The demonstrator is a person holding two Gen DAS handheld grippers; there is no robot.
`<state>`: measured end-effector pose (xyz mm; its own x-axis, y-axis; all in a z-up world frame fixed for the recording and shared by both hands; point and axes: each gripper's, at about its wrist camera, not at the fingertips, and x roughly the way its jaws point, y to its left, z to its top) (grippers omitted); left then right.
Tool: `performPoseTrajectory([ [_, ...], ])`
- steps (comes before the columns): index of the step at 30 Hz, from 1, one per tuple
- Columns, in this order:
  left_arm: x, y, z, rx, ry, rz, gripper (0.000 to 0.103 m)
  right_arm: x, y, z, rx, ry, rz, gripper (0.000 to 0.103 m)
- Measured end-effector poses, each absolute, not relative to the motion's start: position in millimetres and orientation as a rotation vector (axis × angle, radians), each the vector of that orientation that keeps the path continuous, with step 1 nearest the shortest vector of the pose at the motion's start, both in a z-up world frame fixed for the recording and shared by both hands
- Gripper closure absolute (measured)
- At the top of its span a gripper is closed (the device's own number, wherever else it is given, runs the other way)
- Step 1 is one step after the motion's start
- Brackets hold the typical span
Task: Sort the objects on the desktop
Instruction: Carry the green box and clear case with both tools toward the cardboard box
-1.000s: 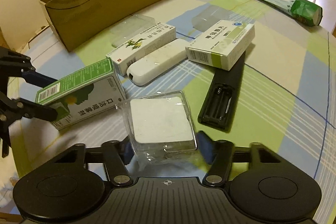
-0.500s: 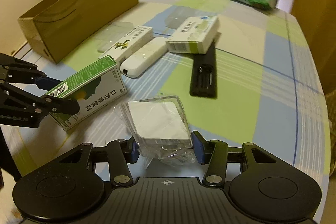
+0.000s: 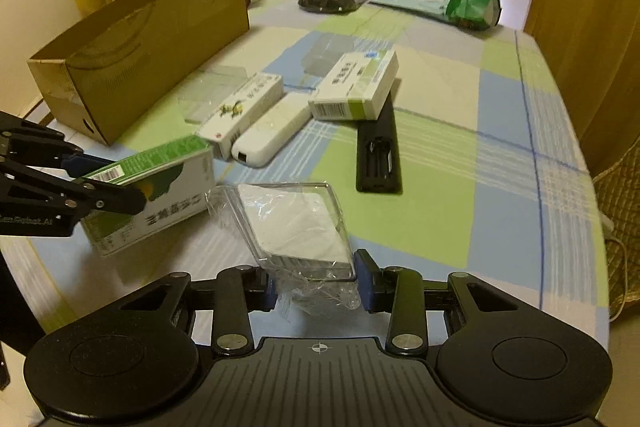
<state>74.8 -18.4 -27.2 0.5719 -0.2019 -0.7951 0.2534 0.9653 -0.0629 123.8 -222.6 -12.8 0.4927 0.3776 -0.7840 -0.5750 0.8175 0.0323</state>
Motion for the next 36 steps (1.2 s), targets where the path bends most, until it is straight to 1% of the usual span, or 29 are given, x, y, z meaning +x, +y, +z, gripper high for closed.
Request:
performPoseTrajectory([
  [21, 36.4, 45.7, 50.5, 0.028, 0.765, -0.194, 0.078, 104.7, -161.0, 54.5, -0.273, 0.728, 0.663, 0.066],
  [36, 38.8, 119.2, 107.9, 0.002, 0.632, -0.089, 0.078, 134.1, -65.6, 104.5, -0.251, 0.602, 0.789, 0.066],
])
